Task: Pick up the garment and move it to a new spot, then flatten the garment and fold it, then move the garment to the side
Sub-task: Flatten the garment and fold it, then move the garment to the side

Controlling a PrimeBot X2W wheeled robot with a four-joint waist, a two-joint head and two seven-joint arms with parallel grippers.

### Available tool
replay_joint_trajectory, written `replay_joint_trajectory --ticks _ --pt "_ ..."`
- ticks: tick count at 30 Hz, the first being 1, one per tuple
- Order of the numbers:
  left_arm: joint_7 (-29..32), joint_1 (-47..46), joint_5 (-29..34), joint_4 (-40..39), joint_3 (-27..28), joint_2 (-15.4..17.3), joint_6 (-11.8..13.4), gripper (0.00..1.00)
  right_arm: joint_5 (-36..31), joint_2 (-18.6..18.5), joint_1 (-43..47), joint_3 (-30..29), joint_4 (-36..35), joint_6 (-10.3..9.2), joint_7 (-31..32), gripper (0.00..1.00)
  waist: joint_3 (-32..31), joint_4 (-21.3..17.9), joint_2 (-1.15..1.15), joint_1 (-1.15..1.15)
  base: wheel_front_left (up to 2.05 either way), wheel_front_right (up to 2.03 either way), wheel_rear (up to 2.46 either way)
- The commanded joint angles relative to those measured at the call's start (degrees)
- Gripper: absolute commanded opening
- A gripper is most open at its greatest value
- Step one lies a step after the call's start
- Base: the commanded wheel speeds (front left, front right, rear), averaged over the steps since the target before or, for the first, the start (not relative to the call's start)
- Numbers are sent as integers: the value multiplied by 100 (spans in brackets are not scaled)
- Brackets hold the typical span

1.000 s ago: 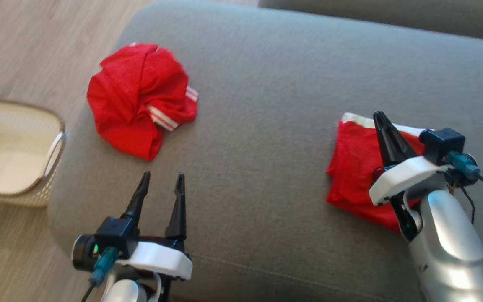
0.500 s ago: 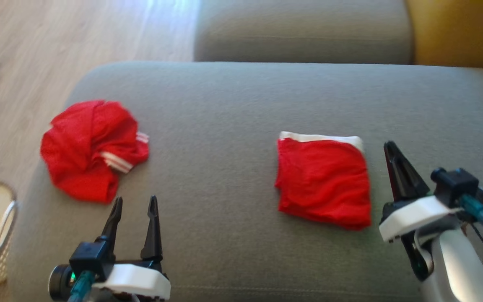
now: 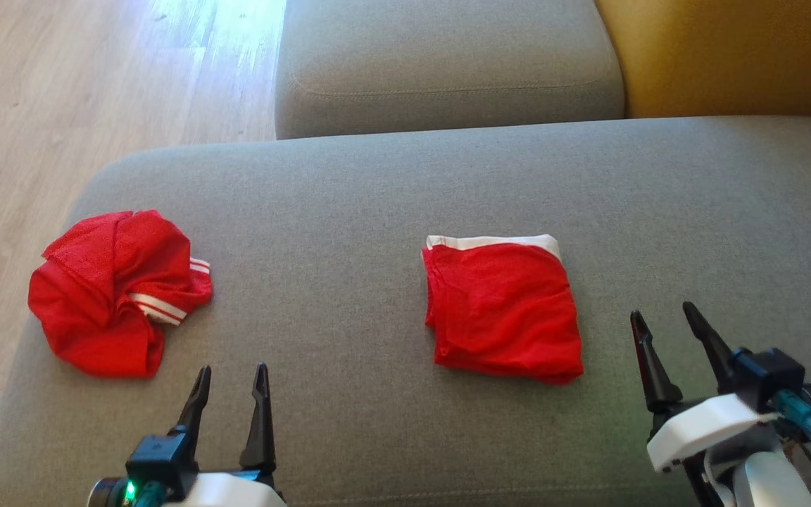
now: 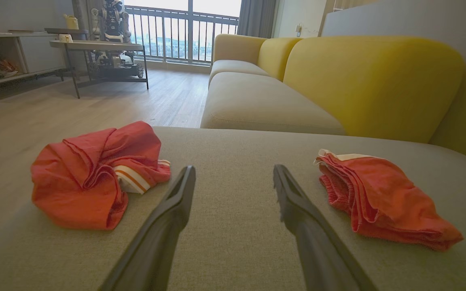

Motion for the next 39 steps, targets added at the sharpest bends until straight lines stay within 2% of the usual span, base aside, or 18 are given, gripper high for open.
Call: replay_joint_trajectory --ticks 1,15,20,25,29,34,39 --pt "-70 -222 -13 -162 165 -15 41 100 -30 -18 -163 154 -206 -1 -53 100 0 -5 0 0 0 0 0" --pt "-70 -227 15 -125 107 -15 25 100 17 -18 -70 195 -144 -1 -54 100 20 32 0 0 0 0 0" --pt "-70 -260 28 -111 3 -15 -16 100 162 -18 -286 292 271 -1 -14 100 132 177 0 0 0 0 0" --pt "-70 -343 66 -30 -63 -15 -72 100 586 -18 -860 351 905 -1 549 100 312 382 0 0 0 0 0" --pt "-70 -376 77 -6 -98 -15 -91 100 728 -18 -1158 349 1200 -1 747 100 423 479 0 0 0 0 0" --pt "-70 -529 95 30 -190 -15 -125 100 955 -18 -1653 85 1805 -1 1018 100 646 662 0 0 0 0 0" --pt "-70 -692 87 28 -273 -15 -121 100 792 -18 -2103 -185 2397 -1 1220 100 865 812 0 0 0 0 0"
